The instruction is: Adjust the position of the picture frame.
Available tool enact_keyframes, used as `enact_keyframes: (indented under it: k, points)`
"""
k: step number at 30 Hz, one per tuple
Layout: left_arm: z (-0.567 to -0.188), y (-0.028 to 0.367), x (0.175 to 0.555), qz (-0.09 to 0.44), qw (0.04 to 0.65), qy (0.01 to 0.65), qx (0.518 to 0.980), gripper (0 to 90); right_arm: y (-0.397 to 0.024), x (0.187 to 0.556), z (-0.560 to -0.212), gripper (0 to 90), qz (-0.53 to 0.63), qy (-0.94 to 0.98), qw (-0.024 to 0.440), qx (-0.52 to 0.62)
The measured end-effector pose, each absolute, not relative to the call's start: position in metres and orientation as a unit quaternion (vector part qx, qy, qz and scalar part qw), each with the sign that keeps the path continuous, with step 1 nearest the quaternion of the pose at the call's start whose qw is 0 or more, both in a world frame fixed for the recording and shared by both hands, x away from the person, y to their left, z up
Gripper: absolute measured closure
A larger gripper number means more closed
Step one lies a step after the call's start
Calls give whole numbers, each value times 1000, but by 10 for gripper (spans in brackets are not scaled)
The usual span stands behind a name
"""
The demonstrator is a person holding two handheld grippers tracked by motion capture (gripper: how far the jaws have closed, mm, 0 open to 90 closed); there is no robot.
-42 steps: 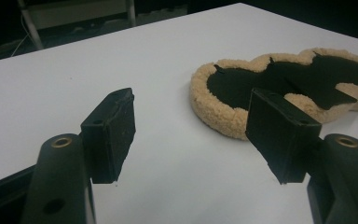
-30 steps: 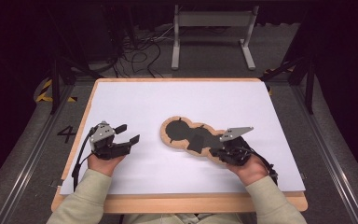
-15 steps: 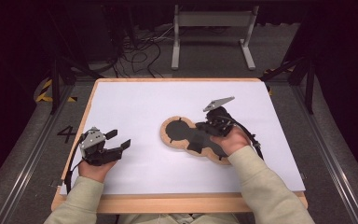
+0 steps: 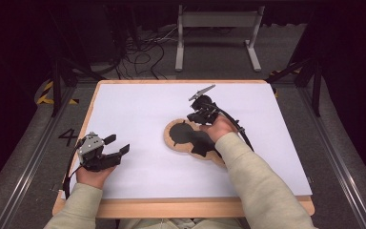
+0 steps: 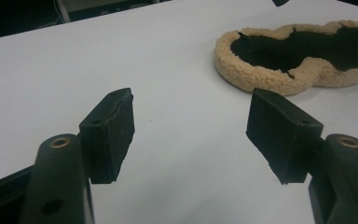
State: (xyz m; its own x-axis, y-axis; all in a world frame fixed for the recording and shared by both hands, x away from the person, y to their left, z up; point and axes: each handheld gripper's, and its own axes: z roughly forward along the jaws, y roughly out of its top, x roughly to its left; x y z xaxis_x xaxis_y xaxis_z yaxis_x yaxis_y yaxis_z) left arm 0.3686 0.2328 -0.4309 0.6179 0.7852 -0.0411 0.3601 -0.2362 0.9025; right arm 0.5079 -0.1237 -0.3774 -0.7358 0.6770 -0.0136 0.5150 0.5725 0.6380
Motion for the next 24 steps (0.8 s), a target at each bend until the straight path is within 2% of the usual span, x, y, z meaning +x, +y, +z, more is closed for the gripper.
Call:
enact_keyframes:
  k: [12, 18, 24]
  points:
    - [-434, 230, 374, 209, 485, 376, 762, 325, -111, 535, -414, 900, 244, 875, 171, 382]
    - [-434, 229, 375, 205, 486, 377, 761, 325, -107, 537, -421, 900, 226, 876, 171, 389]
    - [-434, 227, 376, 205, 485, 374, 763, 324, -104, 534, -421, 900, 235, 874, 149, 398]
